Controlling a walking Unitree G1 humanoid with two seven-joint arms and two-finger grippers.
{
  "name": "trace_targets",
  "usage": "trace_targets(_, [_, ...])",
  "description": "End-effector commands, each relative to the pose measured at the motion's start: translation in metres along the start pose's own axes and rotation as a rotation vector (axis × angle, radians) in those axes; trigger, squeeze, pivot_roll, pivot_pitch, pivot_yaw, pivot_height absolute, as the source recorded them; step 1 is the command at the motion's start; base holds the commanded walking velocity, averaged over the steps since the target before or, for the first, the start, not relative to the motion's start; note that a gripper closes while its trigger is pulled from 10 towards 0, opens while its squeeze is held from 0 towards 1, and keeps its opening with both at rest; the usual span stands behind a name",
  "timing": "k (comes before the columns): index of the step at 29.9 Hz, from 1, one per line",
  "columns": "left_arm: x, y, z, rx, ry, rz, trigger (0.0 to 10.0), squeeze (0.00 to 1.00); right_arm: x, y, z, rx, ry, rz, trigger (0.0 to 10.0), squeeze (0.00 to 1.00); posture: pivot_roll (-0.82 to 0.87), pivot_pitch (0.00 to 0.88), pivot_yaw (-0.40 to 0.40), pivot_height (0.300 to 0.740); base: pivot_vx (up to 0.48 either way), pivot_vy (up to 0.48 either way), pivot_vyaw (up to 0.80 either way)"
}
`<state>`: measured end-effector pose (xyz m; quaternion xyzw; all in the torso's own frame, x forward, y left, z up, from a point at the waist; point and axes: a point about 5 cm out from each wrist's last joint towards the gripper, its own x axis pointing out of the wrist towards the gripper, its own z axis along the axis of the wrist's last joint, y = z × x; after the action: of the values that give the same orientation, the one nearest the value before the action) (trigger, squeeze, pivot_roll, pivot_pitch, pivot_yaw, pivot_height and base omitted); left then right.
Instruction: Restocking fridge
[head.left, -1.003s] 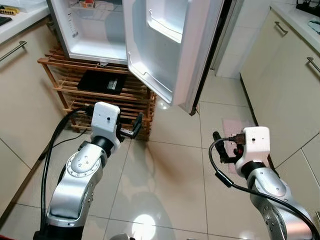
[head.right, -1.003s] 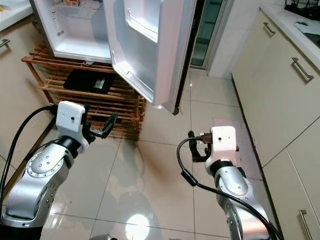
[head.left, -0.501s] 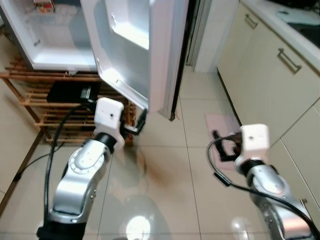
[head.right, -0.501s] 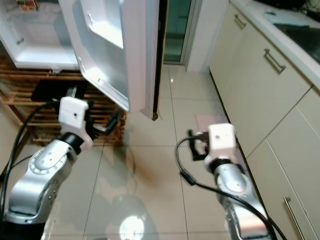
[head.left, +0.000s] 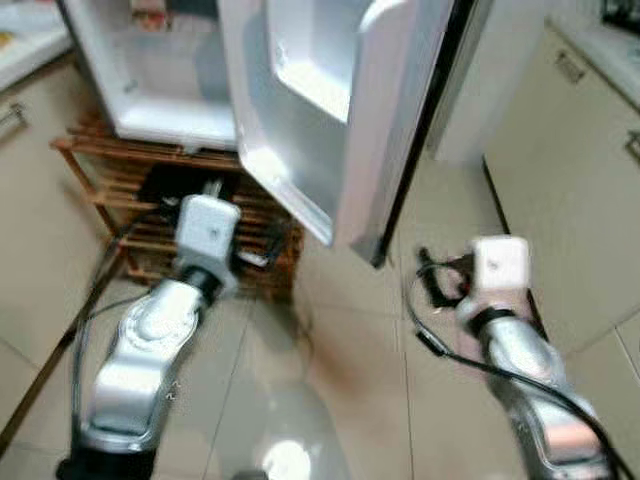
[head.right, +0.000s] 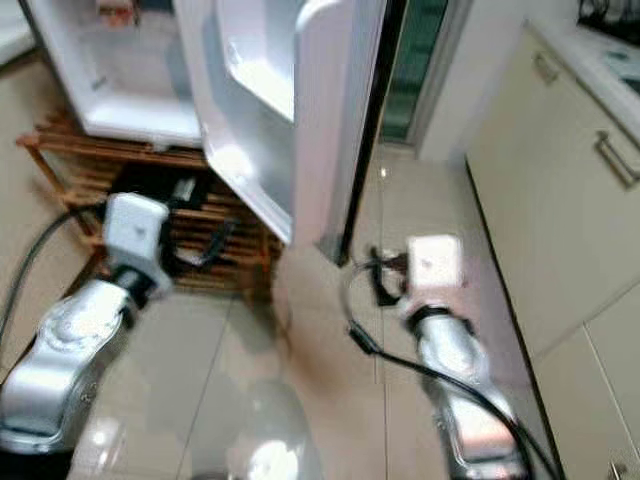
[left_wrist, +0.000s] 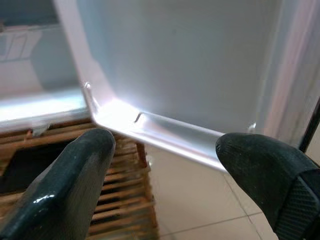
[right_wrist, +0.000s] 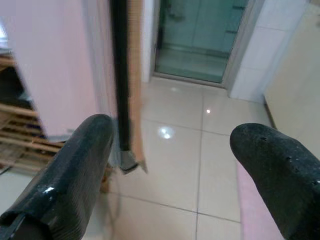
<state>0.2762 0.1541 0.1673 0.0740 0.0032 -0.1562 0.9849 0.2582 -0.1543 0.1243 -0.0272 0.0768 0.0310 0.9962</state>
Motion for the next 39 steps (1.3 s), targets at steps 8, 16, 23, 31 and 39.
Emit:
trace_targets(8, [0.009, -0.007, 0.004, 0.001, -0.012, -0.052, 10.0, 0.00, 0.004, -0.023, 0.006, 0.074, -0.053, -0.176, 10.0, 0.00, 0.01, 0.019, 0.002, 0.740, 0.282, 0.000, 0.00])
trace_targets(16, [0.010, -0.008, 0.002, 0.023, -0.001, -0.073, 10.0, 0.00, 0.031, -0.049, 0.019, 0.080, -0.072, -0.323, 10.0, 0.00, 0.02, 0.009, -0.004, 0.740, 0.062, 0.000, 0.00])
trace_targets(23, [0.009, -0.008, 0.005, 0.025, -0.021, -0.117, 10.0, 0.00, 0.066, -0.073, 0.032, 0.031, -0.063, -0.383, 10.0, 0.00, 0.02, 0.000, 0.011, 0.740, 0.000, 0.000, 0.00])
trace_targets(31, [0.011, -0.007, 0.005, 0.030, -0.016, -0.140, 10.0, 0.00, 0.105, -0.074, 0.053, 0.028, -0.051, -0.203, 10.0, 0.00, 0.03, 0.003, 0.015, 0.740, 0.000, 0.000, 0.00])
trace_targets(39, [0.006, -0.005, 0.001, 0.038, 0.007, -0.157, 10.0, 0.00, 0.118, -0.060, 0.065, -0.038, -0.063, -0.070, 10.0, 0.00, 0.04, 0.008, 0.006, 0.740, 0.000, 0.000, 0.00])
